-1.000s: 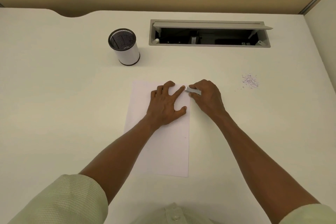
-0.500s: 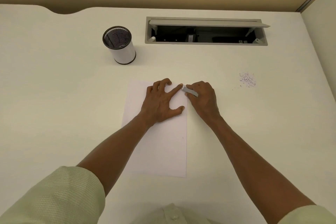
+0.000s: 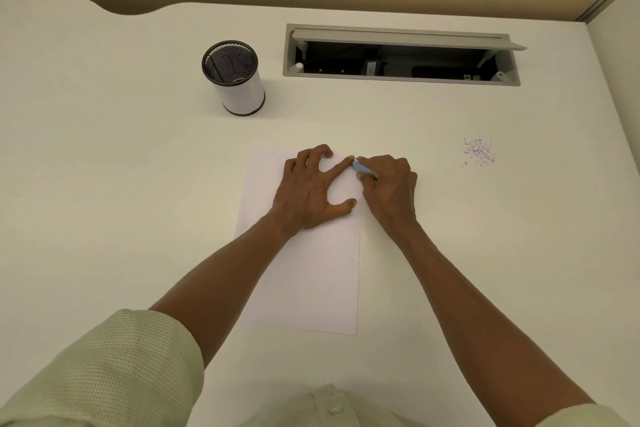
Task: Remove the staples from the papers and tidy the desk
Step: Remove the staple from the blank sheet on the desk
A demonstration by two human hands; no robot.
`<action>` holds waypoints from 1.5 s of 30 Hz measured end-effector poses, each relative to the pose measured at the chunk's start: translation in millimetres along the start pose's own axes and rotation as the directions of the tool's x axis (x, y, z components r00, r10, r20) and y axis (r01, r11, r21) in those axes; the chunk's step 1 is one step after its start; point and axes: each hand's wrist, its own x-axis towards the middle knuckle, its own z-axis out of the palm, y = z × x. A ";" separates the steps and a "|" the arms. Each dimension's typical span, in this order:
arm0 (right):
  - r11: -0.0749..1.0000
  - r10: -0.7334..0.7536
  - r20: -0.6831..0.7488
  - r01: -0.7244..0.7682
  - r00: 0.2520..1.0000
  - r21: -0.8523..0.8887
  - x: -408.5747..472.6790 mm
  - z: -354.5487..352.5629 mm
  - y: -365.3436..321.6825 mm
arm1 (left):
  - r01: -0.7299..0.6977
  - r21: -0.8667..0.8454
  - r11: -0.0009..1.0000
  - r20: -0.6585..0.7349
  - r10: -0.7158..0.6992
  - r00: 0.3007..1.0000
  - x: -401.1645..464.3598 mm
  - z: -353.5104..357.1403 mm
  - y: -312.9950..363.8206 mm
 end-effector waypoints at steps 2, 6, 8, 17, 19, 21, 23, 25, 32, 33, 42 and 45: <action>1.000 0.026 0.076 -0.027 0.997 0.011 8.5 -3.7 0.8 | 0.002 0.007 1.000 0.000 -0.002 1.000 0.1 -0.7 -0.3; 1.000 -0.001 0.182 0.002 0.983 -0.005 26.5 -15.4 -0.7 | 0.001 0.013 1.000 -0.006 -0.001 1.000 0.5 -1.5 -0.2; 0.998 -0.046 0.211 0.052 0.976 -0.021 29.4 -19.3 -2.0 | 0.004 0.015 1.000 -0.004 -0.004 1.000 0.9 -1.6 0.4; 0.946 -0.262 0.148 0.284 0.954 -0.155 22.8 -14.8 4.1 | 0.019 0.009 1.000 0.000 -0.019 1.000 1.2 -2.1 1.6; 0.923 -0.311 0.124 0.330 0.942 -0.197 19.4 -14.3 3.6 | 0.023 0.007 1.000 0.002 -0.023 1.000 1.2 -2.8 1.9; 0.898 -0.373 0.082 0.382 0.924 -0.219 17.2 -13.5 4.1 | 0.023 0.002 1.000 0.002 -0.023 1.000 0.7 -3.0 2.3; 0.854 -0.454 0.062 0.454 0.889 -0.254 12.3 -11.9 6.2 | 0.023 0.000 1.000 -0.002 -0.023 1.000 0.6 -2.8 2.0; 0.861 -0.441 0.056 0.440 0.896 -0.254 4.9 -9.6 8.1 | 0.025 -0.007 1.000 -0.006 -0.025 1.000 0.9 -2.4 1.5; 0.994 -0.004 0.022 0.001 1.000 0.107 1.9 0.6 11.1 | 0.026 -0.017 1.000 -0.009 -0.026 1.000 0.8 -1.2 0.9; 0.993 0.004 0.023 -0.007 1.000 0.115 3.4 -0.2 9.7 | 0.026 -0.018 1.000 -0.010 -0.026 1.000 0.7 -1.0 0.9; 0.998 0.015 0.079 -0.019 0.997 0.058 11.8 0.7 5.0 | 0.024 -0.024 0.999 -0.015 -0.024 1.000 0.6 -0.9 0.8; 1.000 0.008 0.126 -0.005 0.992 -0.021 14.0 -3.6 1.0 | 0.026 -0.018 1.000 -0.012 -0.026 1.000 0.7 -1.3 1.1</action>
